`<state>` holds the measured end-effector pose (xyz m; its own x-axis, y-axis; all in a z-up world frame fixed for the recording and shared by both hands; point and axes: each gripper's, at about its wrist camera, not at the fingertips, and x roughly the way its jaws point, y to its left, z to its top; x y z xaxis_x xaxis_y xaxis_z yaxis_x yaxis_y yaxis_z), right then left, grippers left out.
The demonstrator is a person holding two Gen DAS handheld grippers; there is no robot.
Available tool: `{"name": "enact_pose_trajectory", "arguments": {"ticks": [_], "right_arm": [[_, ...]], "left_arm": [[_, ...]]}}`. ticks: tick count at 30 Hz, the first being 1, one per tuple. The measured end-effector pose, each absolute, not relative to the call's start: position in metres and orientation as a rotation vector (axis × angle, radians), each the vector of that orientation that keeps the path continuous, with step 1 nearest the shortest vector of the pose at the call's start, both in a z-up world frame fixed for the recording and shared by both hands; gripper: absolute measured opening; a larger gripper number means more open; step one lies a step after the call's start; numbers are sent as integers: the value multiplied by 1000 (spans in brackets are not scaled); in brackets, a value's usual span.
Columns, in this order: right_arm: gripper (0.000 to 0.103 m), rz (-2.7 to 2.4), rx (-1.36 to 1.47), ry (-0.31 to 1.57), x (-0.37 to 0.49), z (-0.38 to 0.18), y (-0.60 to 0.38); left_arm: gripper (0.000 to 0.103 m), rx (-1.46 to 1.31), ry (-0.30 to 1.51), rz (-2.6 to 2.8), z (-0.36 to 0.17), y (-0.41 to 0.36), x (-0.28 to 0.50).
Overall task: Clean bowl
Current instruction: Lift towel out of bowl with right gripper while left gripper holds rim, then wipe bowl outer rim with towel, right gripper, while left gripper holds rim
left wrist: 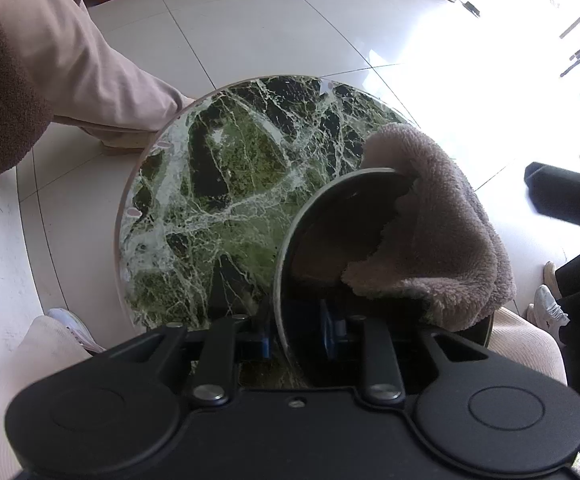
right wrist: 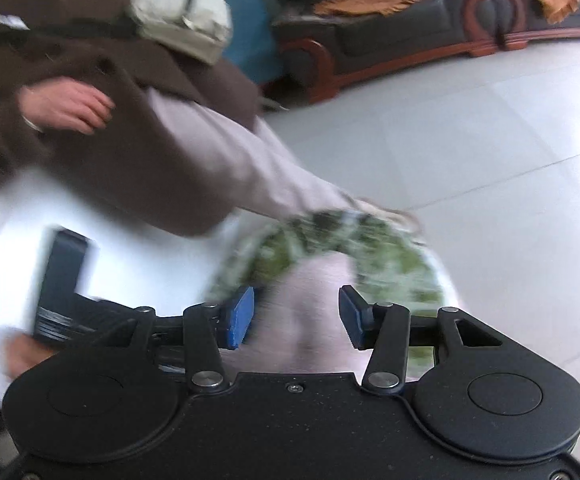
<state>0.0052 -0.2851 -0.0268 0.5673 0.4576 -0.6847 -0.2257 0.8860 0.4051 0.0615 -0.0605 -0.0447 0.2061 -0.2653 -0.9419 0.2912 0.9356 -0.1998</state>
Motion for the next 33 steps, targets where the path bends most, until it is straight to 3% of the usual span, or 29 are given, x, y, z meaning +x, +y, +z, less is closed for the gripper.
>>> {"name": "enact_pose_trajectory", "arguments": {"ticks": [6,11,19,33], "right_arm": [[45,464,144,936,19,-43,-265],[31,504,66,964,30,-48,-252],[24,506,19,981,27,-53,-249],[23,488,-46,990,8,-55,-250]], "left_arm": [[24,40,1308,-393,-44,-62,62],[24,50,1309,-392,-44,-64,63],[25,17,1305,-362,-44,-63,62],[27,50,1285,-345,-39,-68,62]]}}
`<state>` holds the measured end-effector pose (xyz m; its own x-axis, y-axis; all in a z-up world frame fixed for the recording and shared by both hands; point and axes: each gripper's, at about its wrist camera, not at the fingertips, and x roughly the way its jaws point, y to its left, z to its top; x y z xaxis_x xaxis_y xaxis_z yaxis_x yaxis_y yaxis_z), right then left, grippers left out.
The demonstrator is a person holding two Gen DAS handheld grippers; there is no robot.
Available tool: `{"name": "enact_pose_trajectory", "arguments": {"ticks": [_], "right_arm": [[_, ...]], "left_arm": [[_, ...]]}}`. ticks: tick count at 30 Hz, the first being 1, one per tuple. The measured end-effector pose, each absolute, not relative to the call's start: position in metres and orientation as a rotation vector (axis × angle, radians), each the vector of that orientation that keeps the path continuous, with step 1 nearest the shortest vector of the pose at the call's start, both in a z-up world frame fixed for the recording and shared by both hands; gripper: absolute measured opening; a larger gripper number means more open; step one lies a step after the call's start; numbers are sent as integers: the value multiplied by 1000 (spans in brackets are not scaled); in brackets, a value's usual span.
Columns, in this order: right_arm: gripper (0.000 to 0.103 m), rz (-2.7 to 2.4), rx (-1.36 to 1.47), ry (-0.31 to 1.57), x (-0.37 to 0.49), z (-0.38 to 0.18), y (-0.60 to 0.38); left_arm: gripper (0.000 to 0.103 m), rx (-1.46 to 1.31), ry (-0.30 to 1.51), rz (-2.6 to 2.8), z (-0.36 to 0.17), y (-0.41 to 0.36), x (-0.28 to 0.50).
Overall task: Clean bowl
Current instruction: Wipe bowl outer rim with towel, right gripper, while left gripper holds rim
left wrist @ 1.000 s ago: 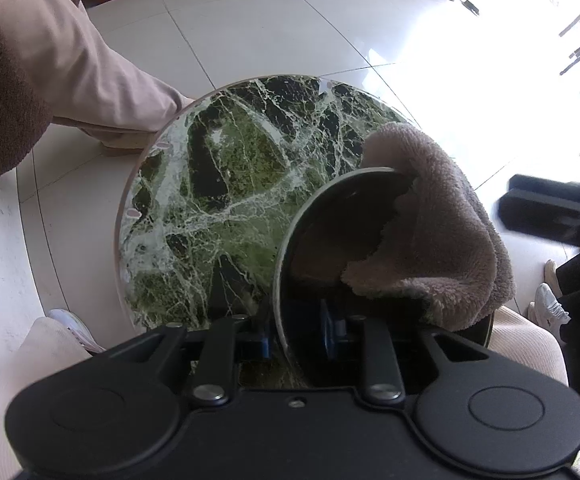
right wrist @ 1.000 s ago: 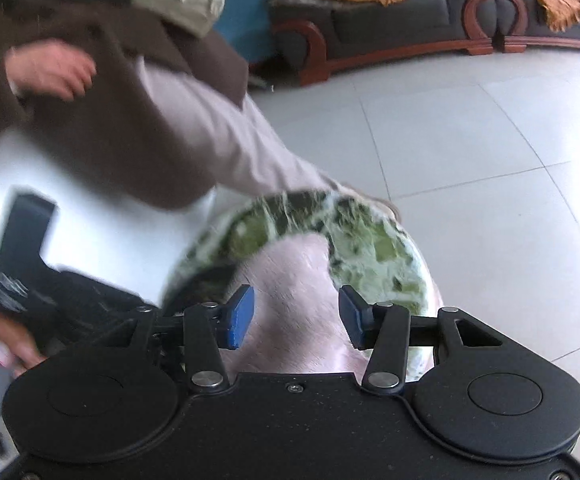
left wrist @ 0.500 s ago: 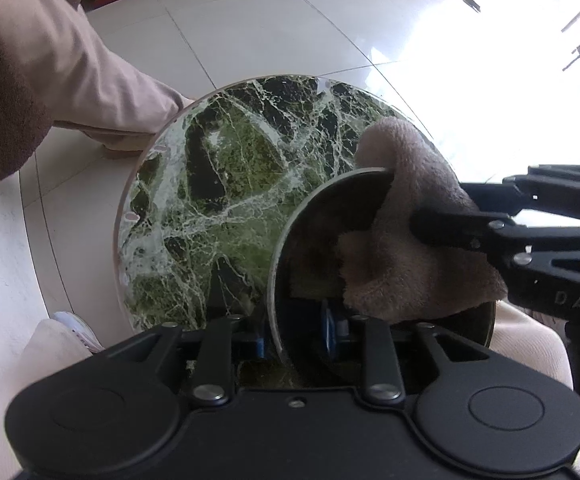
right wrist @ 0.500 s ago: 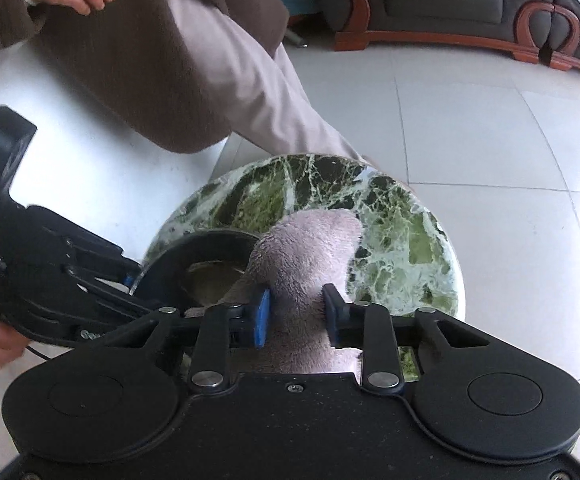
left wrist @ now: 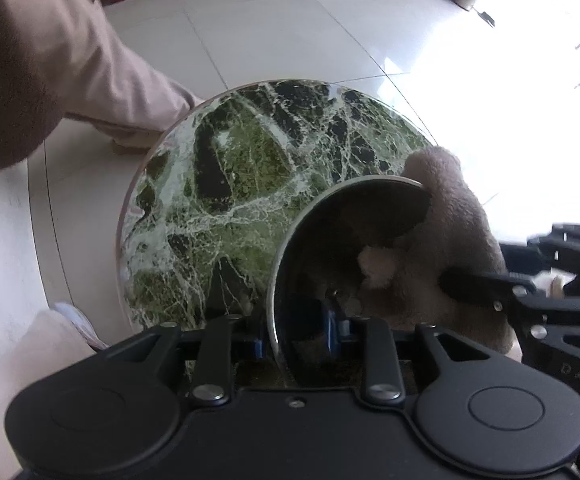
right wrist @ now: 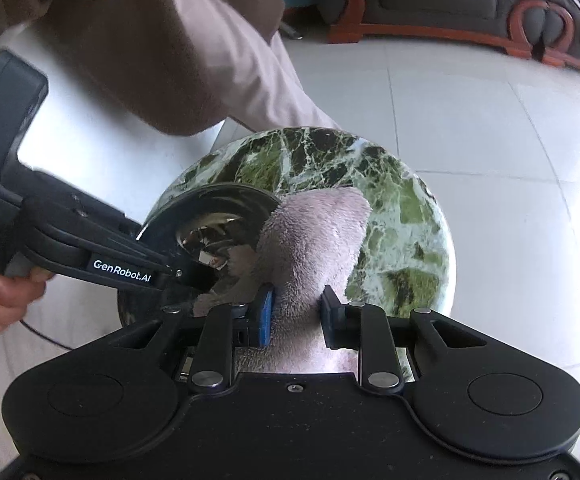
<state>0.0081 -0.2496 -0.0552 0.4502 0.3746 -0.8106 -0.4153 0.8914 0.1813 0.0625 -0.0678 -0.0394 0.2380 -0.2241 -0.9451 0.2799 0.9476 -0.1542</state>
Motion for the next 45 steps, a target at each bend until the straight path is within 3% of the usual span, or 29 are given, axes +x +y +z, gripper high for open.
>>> {"name": "enact_pose_trajectory", "arguments": {"ticks": [6,14,20,30,36,45], "right_arm": [[24,515,-221,957,27,-49,-225],[24,491,-134,1013,15,-60,-238],[24,522,-272,980,25,-47,-220],[23,516,-59,1054,23,-60,-249],[24,508,-239,1022,33,-52,-220],[24,489,-77,1054,36,-56,-236]], "left_arm": [[29,106,1282,-361,-38,-73,63],[28,70,1274,-325,-40,-72,62],[29,138,1277,-367,-39,-75,63],[29,91,1262,-355,-39,-74,62],[29,122,1268,-378,-38,-75,63],[28,81,1266,-363,-39,-71,62]]}}
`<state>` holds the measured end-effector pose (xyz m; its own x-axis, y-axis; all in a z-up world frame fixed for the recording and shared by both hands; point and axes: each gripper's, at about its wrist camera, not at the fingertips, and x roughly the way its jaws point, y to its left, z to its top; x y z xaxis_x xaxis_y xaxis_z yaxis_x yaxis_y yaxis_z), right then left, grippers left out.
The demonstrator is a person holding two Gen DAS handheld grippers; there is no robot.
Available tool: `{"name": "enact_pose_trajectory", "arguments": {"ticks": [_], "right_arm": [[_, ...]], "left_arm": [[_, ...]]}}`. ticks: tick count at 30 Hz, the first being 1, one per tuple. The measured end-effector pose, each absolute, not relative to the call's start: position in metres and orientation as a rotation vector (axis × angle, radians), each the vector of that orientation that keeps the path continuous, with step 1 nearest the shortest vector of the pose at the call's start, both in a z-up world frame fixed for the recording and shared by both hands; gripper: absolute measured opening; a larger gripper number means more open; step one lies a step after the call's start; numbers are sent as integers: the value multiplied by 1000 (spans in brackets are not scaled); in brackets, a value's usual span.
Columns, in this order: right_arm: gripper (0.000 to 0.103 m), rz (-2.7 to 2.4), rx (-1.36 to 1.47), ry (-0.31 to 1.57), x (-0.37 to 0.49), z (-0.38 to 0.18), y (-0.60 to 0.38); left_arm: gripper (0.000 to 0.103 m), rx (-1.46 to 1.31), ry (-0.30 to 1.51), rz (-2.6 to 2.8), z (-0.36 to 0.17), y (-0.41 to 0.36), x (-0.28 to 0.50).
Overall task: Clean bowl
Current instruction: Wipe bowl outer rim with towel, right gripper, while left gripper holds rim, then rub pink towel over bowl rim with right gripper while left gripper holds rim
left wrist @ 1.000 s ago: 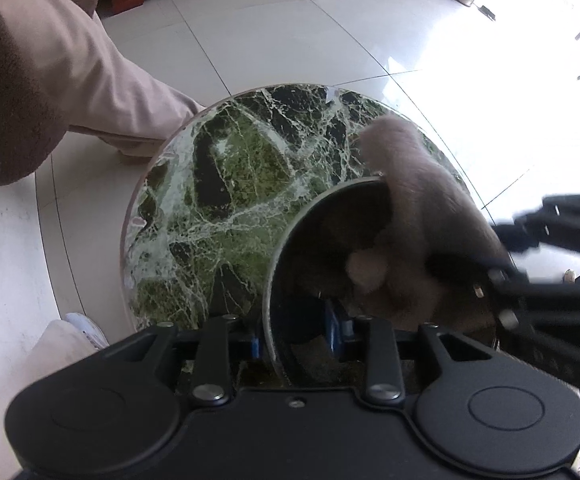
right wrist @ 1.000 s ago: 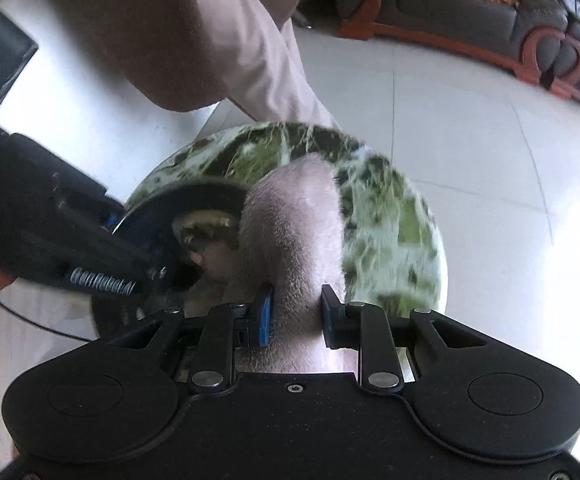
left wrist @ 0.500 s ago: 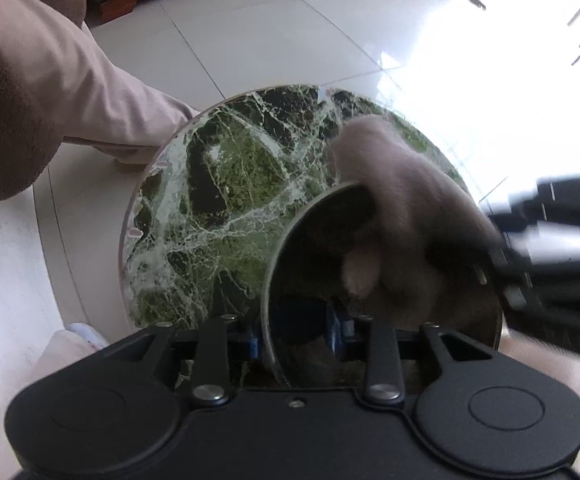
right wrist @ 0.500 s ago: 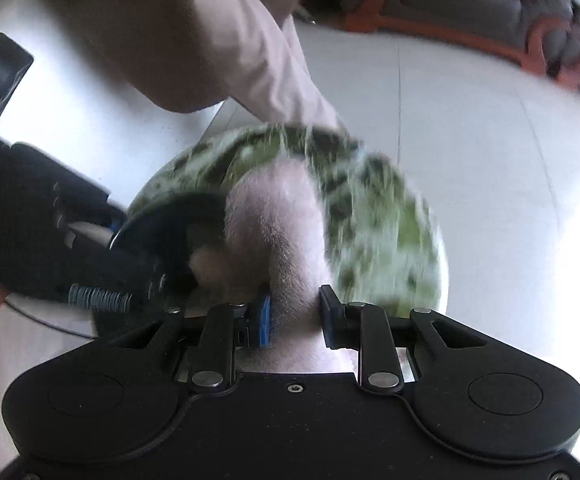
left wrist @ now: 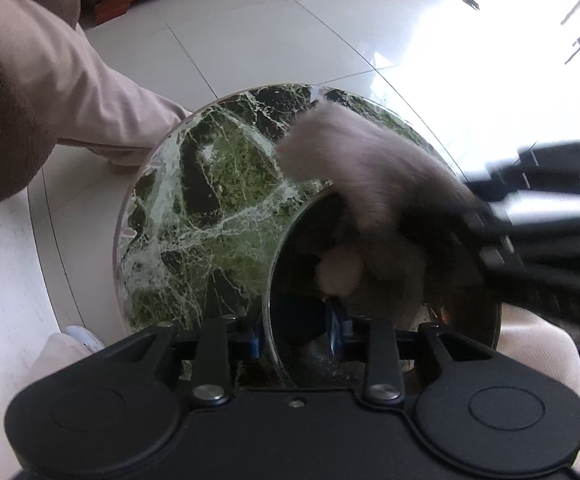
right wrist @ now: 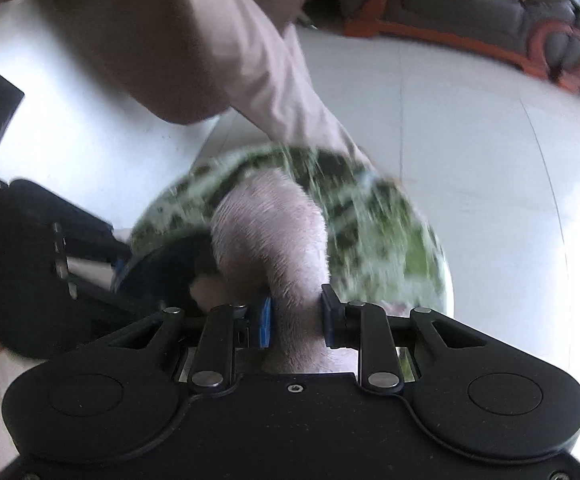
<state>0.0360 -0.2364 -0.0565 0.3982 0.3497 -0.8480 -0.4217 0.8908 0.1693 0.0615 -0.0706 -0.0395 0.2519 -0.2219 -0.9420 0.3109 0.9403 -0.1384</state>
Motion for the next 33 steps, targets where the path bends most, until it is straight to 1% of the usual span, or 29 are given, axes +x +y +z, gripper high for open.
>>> {"name": "enact_pose_trajectory", "arguments": {"ticks": [2,5,11,13,17,20,23,26,31,33], "right_arm": [[24,483,-54,1070,22,-60,-241],[24,478,-41,1063,24,-56,-240],[24,513,-58,1008,60,-50,-220],[23,500,11,1018,60,-56,-230],[23,429,140,1051,34,-69,-255],[24,378,399,1049,1,-80,-281],[24,320,522,1029,-17,-86,-284],[25,294,546,1024,-22,-91,-280],[25,305,476,1018,-18,-91,-275],[25,314,452,1019,-17,-89,-275]], "left_arm": [[28,73,1265,-367,-40,-69,62],[28,95,1262,-376,-39,-71,61],[29,110,1265,-362,-38,-74,60],[29,107,1262,-360,-38,-75,60],[29,75,1250,-343,-39,-73,57],[29,70,1243,-344,-40,-72,56],[29,56,1242,-333,-39,-71,57],[25,54,1226,-316,-37,-70,57],[25,64,1157,-340,-19,-70,68],[20,71,1142,-349,-15,-72,73]]}}
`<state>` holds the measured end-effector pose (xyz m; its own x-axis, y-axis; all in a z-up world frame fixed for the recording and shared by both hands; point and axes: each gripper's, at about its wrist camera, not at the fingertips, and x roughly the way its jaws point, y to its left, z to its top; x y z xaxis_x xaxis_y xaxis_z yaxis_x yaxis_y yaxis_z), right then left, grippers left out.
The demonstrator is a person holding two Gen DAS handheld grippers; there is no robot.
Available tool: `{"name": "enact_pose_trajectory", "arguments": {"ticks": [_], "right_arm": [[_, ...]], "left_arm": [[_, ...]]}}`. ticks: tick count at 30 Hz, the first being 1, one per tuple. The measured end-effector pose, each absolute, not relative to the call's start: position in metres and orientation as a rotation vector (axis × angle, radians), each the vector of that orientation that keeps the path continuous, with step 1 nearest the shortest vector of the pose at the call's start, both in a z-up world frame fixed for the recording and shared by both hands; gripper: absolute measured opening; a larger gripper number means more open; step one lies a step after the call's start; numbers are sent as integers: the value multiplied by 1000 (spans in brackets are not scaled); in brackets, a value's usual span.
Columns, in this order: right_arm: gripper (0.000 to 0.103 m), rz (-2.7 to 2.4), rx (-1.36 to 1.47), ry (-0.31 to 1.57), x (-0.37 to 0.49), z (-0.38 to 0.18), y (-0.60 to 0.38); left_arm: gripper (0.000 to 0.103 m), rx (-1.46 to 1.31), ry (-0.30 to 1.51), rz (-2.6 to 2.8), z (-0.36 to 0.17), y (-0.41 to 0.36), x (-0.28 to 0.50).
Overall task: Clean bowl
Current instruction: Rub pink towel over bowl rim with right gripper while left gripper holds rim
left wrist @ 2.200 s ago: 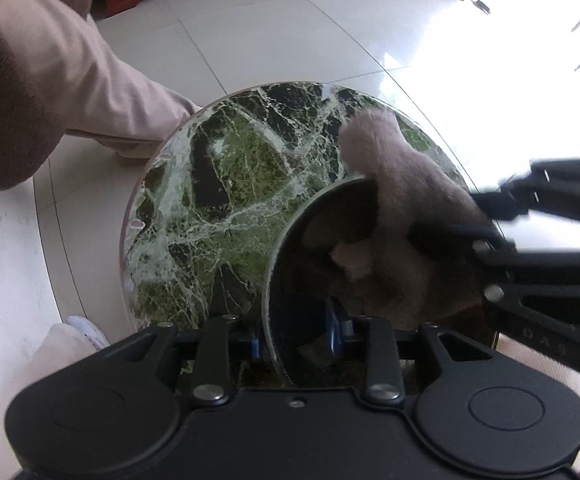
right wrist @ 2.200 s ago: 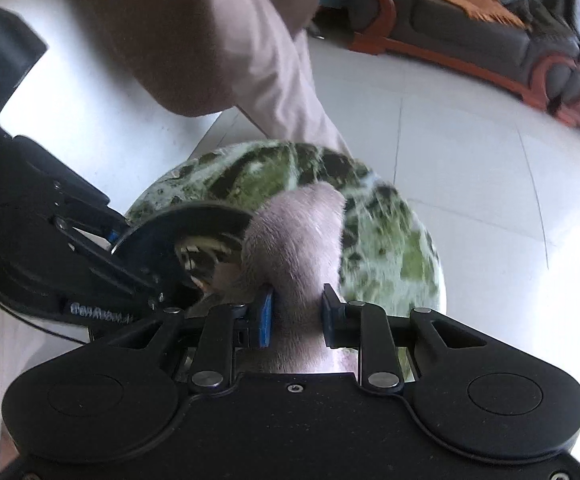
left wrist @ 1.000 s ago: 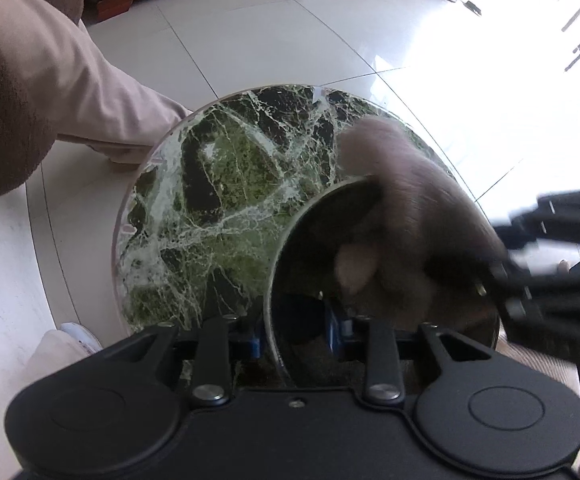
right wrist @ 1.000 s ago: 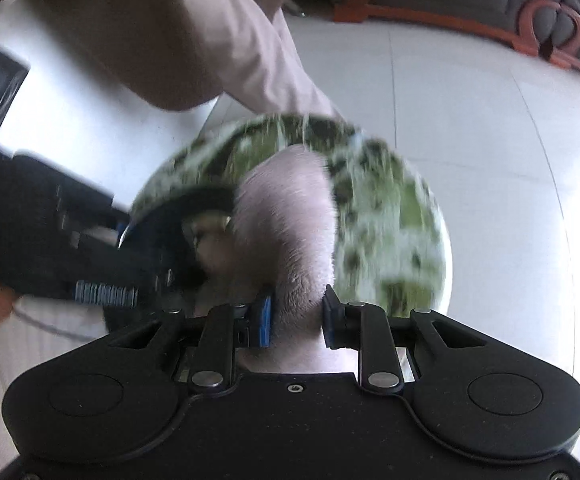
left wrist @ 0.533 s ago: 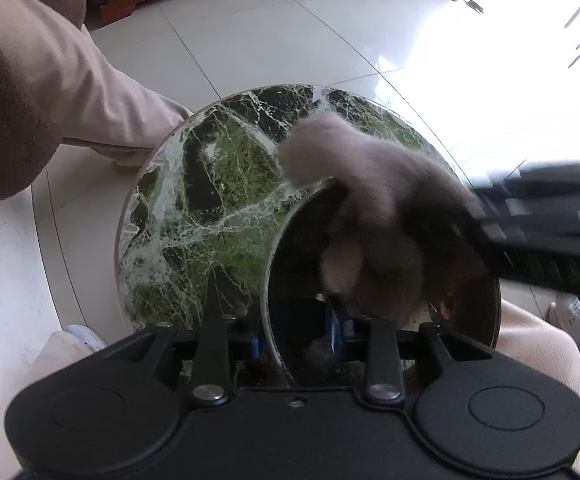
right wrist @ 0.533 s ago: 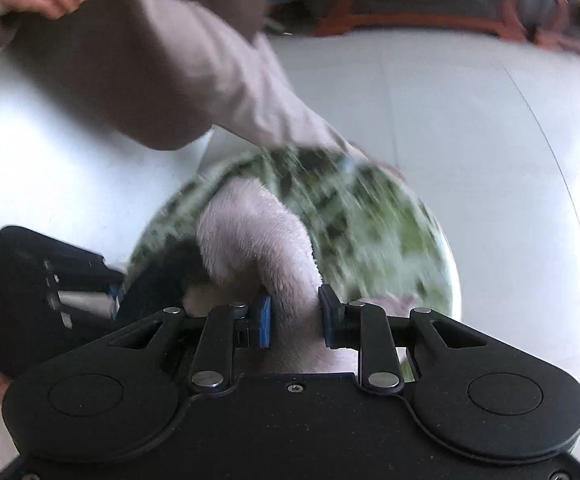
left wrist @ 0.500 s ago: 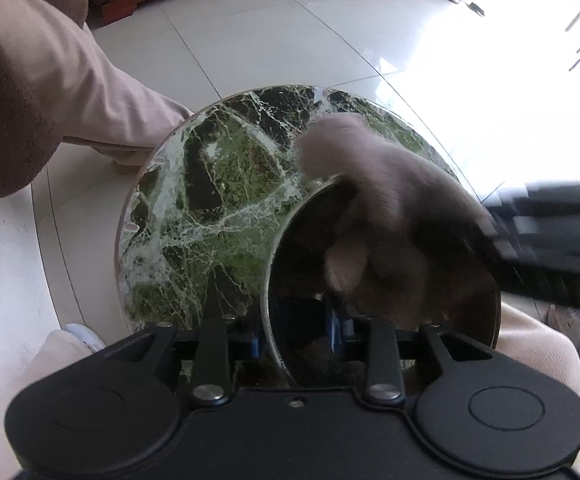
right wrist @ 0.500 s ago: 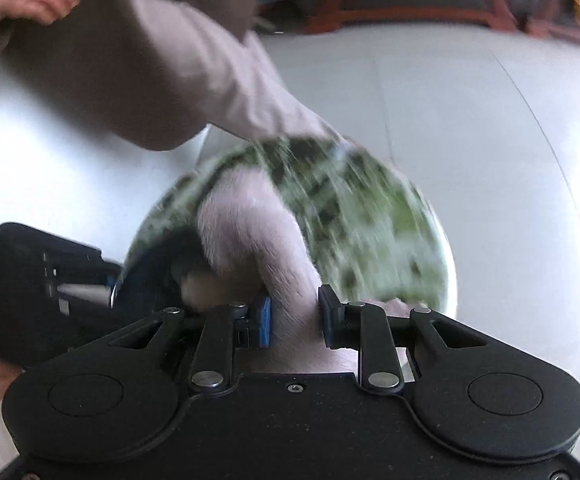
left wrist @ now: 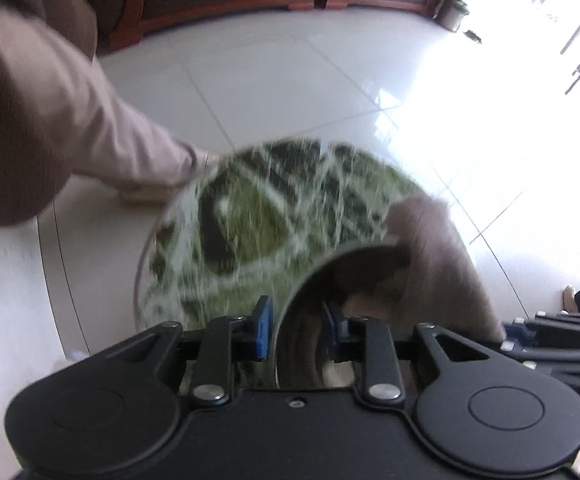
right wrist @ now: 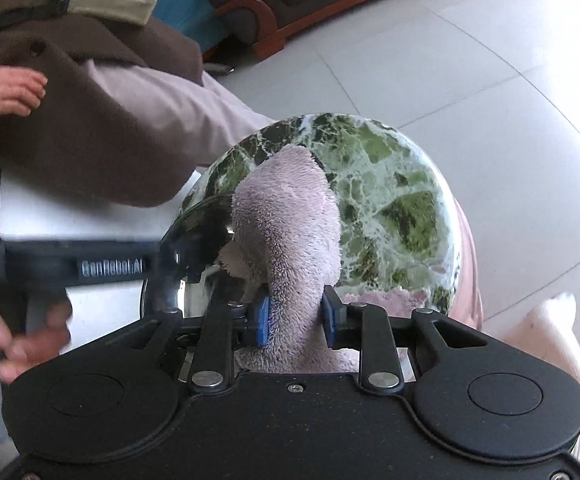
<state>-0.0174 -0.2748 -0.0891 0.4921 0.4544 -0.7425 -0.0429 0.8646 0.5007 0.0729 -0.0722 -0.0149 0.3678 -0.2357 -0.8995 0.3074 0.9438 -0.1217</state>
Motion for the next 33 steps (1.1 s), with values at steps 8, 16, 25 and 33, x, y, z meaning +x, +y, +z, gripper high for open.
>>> {"name": "enact_pose_trajectory", "arguments": {"ticks": [8,16,25,33], "right_arm": [[22,444,186,1006,26,-69,-260],[22,641,-138,972,46,-51,-227],[23,662,-180,952,50,-47,-215],[19,538,145,1002,20,-64,-266]], "left_arm": [[10,78,1215,-358,-22,-56,52],[13,101,1210,-382,-13,-58,63],[16,92,1238,-348,-27,-63,66],[17,53,1215,-286,-26,-63,59]]}}
